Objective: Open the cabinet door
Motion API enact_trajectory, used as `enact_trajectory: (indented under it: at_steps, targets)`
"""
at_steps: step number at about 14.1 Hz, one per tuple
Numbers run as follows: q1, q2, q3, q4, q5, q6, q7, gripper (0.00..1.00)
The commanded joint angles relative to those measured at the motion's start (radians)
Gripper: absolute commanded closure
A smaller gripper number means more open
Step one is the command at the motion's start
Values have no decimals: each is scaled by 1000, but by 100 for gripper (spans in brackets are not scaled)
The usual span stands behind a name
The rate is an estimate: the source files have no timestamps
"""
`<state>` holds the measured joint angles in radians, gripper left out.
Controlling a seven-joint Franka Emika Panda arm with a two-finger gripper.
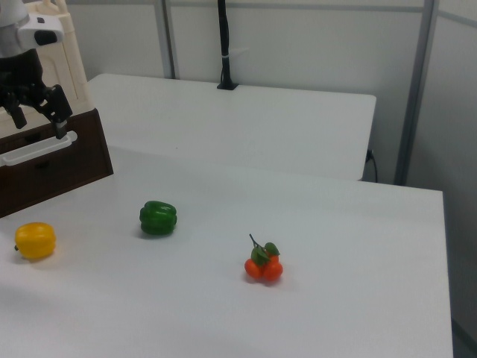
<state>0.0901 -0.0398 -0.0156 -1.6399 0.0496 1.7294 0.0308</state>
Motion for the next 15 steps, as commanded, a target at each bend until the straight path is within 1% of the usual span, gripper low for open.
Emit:
enact_trajectory:
  at_steps: [1,7,8,10,11,12,15]
  targets:
    - [14,-9,-12,-9,10,1,-5,0]
    - [14,-5,-10,-8,15,2,-6,0]
    - [17,-2,-6,-6,27,4,-15,0]
    - [23,-3,19,-6,32,2,-23,0]
    - [25,-2,25,-6,24,2,-46,0]
    - [22,0,32,-5,29,4,-105,0]
    - [17,0,43,-5,47,2,-322,0]
